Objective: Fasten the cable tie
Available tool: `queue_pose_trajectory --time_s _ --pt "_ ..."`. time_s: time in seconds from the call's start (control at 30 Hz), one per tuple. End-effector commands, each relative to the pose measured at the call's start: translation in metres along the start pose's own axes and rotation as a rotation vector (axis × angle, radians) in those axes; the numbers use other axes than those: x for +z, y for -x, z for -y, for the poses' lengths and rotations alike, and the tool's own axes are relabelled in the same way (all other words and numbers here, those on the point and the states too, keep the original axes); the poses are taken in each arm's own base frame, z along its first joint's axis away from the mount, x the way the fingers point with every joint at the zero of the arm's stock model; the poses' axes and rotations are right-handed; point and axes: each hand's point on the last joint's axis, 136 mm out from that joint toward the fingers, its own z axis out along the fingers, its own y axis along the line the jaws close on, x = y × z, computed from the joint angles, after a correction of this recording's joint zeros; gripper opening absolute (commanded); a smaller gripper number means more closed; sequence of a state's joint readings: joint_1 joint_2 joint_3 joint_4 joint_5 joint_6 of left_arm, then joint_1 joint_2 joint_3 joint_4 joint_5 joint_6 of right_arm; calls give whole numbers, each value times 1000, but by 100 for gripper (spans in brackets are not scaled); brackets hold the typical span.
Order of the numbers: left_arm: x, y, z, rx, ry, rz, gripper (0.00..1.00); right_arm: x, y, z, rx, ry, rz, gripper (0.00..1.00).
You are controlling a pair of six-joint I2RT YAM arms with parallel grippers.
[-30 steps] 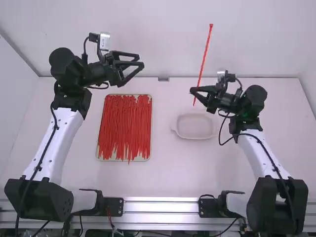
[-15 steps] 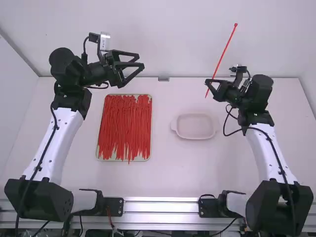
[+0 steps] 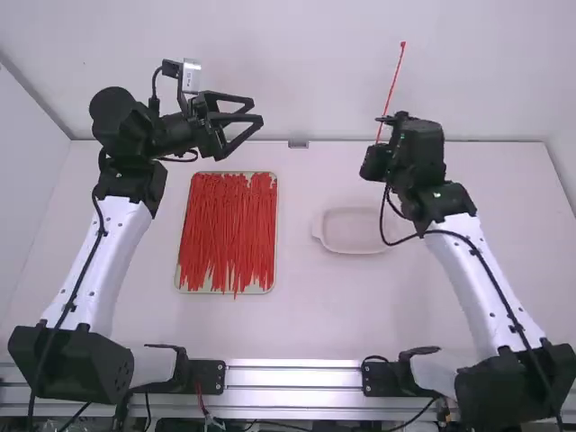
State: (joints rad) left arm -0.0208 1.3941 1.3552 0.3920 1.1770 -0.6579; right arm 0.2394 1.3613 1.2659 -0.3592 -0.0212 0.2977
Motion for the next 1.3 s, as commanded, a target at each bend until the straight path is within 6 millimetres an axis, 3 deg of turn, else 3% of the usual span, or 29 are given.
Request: queue_pose_trajectory --time_s 0.0,0.47,0.63,0.97,1.27 --pt "-1 8 7 22 -16 1 99 -17 25 17 -38 -234 101 0" --pt "4 7 15 -24 -35 -2 99 -64 12 -12 -236 -572 183 0" --pt "6 8 19 -22 -43 1 100 -90 8 -20 -252 -693 271 0" --pt "11 8 27 -98 -72 -2 98 -128 8 -52 -331 -767 425 0" --pt "13 10 44 -115 -98 -6 98 -137 10 -60 -365 -789 457 0"
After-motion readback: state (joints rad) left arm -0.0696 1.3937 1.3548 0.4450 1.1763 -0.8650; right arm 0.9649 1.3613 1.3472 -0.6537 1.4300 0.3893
